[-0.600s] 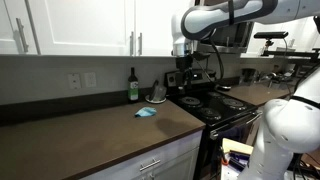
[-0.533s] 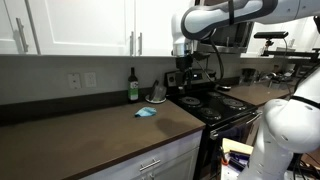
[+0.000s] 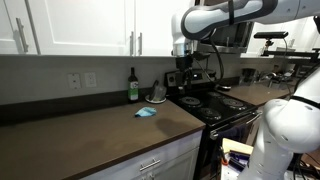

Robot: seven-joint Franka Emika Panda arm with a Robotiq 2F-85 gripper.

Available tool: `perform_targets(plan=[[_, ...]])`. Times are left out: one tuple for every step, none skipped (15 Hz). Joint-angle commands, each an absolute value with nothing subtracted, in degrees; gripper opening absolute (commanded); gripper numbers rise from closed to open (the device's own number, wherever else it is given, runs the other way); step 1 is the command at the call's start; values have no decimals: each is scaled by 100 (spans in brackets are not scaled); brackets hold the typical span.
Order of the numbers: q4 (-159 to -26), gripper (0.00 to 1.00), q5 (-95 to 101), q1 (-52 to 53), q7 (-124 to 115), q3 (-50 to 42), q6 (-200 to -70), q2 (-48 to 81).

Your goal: Get the towel and clean the slight part of the kitchen unit base top

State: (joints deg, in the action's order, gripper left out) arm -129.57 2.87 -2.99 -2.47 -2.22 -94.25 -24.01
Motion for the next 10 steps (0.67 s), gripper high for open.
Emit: perform_targets(plan=[[-12946,100,286,-303,-245,-220,-9413,-2397],[-12946,100,286,-303,-245,-220,-9413,-2397],[-12946,100,286,-303,-245,-220,-9413,-2397],[-12946,100,286,-303,-245,-220,-9413,-2397],[-12946,100,286,-303,-245,-220,-9413,-2397],[-12953,100,319,-296,-284,-189,-9503,-2372],[-12957,100,371,-268,-291,-142,-9682,-2304],[-12957,100,362,-251,-298,-126,-9802,-2268],[-12953,100,364,-221,-294,-95,-10072,-2174],[-12945,100,351,-205,-276,-78,-10260,-2115]])
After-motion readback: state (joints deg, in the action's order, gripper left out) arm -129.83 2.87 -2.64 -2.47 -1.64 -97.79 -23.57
